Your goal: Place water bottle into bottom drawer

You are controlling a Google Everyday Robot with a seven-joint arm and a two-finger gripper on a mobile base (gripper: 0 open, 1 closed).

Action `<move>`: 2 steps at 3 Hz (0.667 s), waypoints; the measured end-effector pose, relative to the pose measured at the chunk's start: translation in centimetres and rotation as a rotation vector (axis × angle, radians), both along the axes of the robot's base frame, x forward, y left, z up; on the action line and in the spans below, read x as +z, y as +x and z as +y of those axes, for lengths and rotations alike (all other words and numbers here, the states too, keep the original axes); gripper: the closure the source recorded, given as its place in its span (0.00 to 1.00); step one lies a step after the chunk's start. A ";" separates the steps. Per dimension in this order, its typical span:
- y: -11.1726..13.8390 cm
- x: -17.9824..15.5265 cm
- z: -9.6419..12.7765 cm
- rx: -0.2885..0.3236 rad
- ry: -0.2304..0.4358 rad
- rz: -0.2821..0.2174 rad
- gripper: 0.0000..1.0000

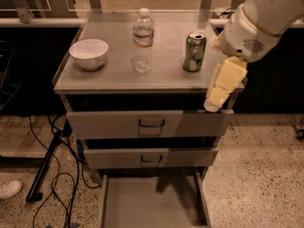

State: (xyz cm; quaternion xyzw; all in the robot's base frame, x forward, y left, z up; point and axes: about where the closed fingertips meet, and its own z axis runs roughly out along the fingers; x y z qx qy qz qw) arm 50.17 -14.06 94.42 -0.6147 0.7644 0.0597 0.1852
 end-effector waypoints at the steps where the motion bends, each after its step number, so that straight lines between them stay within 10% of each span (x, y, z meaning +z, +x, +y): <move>1: 1.4 -1.0 1.0 -0.014 0.072 0.032 0.00; 2: 1.4 -1.0 1.0 -0.014 0.072 0.032 0.00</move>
Offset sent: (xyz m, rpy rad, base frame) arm 0.0131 0.0090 -0.0082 0.0649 0.0284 -0.0140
